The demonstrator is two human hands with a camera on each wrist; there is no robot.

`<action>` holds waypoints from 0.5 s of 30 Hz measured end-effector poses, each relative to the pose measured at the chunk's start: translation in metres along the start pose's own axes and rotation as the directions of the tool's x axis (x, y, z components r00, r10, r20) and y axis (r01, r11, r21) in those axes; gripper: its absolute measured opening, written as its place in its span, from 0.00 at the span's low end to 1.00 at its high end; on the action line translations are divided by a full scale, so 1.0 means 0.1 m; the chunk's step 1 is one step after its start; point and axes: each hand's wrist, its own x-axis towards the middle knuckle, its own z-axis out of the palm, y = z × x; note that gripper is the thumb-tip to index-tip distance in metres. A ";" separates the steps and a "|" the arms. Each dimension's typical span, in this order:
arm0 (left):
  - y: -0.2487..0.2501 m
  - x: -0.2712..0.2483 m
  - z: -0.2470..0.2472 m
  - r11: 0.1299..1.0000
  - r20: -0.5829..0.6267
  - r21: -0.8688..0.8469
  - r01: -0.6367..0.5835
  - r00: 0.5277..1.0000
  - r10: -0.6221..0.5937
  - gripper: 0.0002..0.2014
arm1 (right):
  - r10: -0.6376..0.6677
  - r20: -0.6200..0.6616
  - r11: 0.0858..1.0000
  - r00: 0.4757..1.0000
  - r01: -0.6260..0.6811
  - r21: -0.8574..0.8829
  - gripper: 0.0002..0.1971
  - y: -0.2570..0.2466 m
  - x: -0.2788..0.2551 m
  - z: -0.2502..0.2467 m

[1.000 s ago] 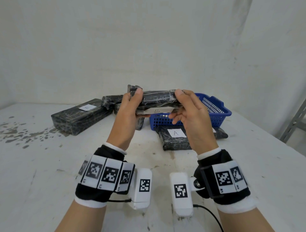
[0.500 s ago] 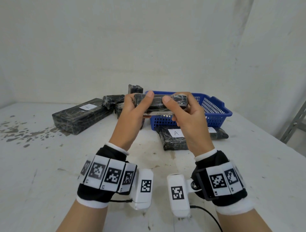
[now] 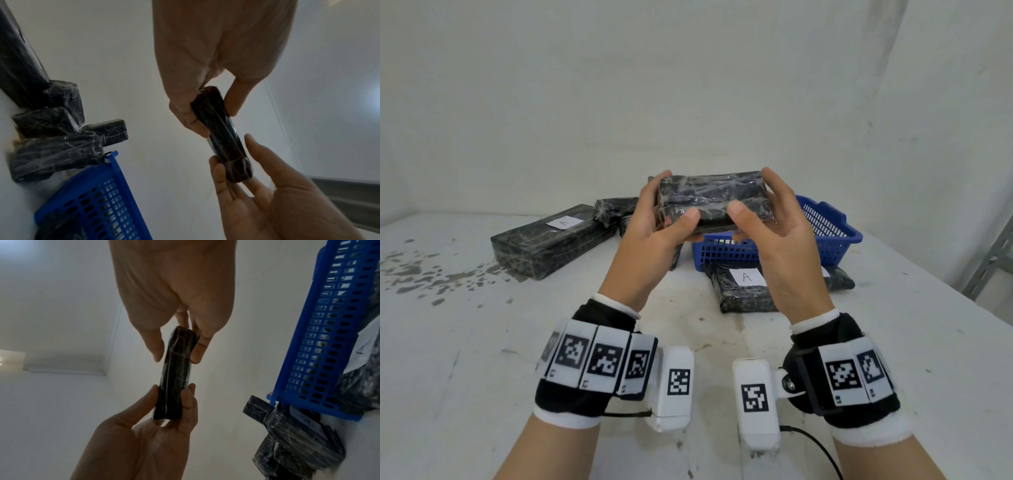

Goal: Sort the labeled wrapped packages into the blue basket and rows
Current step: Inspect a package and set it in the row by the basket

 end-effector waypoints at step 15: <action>-0.05 -0.04 0.06 0.983 -0.071 0.142 -0.112 0.990 0.123 0.25 | -0.013 0.058 0.992 0.998 0.020 -0.123 0.30 0.06 -0.01 0.03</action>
